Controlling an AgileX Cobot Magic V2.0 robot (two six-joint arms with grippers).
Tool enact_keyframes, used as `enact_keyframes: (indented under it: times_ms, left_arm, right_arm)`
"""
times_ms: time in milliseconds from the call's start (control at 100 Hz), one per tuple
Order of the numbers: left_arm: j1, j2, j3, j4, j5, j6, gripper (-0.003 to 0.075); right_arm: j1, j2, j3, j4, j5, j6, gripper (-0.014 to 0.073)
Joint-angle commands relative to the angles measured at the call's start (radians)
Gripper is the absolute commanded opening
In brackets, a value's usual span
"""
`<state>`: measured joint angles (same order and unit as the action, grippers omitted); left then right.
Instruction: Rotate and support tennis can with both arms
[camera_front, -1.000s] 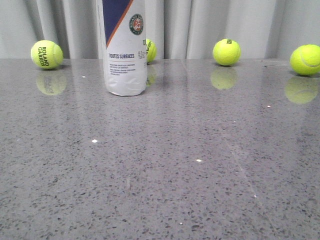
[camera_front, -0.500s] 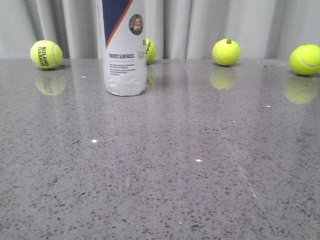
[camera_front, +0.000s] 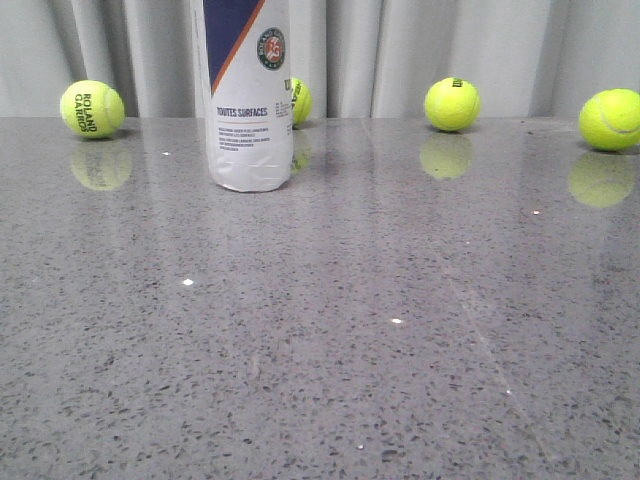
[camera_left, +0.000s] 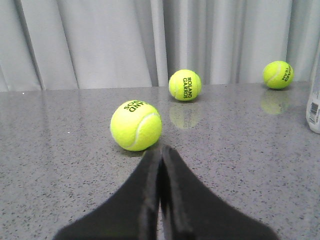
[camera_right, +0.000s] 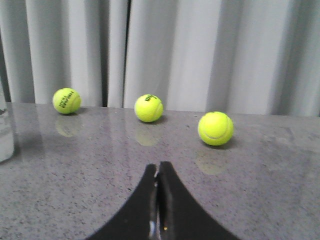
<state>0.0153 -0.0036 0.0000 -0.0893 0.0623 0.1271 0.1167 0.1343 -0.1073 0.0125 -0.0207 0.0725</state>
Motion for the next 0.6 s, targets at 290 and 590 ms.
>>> enact_keyframes:
  times_ms: [290,590]
  left_arm:
    - [-0.002,-0.033,0.045,0.000,-0.072,-0.005,-0.0020]
    - [-0.002,-0.033,0.045,0.000,-0.072,-0.005,-0.0020]
  right_arm:
    - [-0.060,-0.122,0.117,-0.019,-0.062,0.017,-0.0067]
    - [-0.066,-0.174,0.117,-0.019,-0.033,0.017,-0.0067]
